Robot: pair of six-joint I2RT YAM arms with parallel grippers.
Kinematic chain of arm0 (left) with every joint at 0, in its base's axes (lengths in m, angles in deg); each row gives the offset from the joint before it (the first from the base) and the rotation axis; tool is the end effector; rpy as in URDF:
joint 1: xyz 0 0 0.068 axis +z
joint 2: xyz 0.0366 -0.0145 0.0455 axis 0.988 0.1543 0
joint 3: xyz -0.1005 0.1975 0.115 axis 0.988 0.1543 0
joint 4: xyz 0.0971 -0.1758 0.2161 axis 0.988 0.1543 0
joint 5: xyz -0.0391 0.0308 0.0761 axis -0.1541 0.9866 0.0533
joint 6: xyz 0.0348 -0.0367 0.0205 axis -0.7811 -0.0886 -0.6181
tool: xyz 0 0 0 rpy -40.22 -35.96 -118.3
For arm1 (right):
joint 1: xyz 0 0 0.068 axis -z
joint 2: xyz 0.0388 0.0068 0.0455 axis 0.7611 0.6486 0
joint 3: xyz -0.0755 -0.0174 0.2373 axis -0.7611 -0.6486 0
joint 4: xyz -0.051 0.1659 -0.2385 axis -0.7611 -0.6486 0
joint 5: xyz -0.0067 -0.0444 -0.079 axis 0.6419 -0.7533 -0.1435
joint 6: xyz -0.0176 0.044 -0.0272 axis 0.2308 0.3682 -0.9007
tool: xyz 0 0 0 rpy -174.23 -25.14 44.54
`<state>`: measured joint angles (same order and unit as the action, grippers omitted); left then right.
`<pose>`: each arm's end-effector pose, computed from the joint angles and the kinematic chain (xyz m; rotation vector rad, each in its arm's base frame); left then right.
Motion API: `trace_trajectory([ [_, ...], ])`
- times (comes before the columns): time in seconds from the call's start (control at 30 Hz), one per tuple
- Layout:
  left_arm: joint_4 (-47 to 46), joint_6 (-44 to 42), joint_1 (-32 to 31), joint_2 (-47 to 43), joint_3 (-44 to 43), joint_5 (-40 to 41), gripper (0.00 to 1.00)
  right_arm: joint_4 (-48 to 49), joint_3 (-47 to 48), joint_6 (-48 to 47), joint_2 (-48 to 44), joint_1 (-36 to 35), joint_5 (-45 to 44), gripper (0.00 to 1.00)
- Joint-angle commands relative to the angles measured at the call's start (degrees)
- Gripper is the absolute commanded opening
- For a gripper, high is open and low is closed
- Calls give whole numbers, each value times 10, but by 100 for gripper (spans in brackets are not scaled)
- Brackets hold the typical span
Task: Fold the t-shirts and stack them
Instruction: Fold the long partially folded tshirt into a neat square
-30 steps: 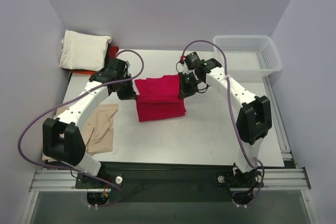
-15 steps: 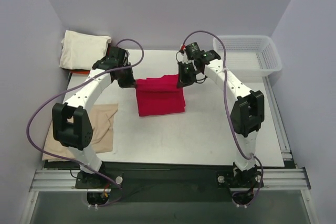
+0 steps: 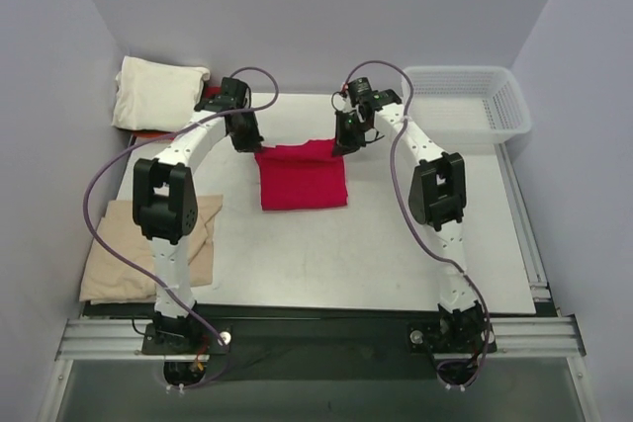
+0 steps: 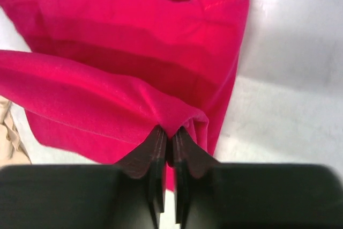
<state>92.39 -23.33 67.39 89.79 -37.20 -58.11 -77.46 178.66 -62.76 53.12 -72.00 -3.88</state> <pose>0.4643 -0.1176 0.2123 -0.3054 2.6139 -0.4099 0.4982 0.2197 0.2103 -0.2180 2.5126 0.7569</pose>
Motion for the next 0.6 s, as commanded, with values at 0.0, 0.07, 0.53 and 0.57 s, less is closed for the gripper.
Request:
trace_trajectory([
  [0.0,-24,3,16,41,-51,21,0,0,52,7,28,16,10,14],
  [0.07,-39,4,19,68,-74,27,16,28,62,14,33,25,3,30],
  [0.53,-192,-14,20,5,-29,47,71,164,-70,78,-90,55,-18,45],
  [0.57,-188,-19,19,-6,-21,41,71,163,-83,72,-97,51,-16,45],
])
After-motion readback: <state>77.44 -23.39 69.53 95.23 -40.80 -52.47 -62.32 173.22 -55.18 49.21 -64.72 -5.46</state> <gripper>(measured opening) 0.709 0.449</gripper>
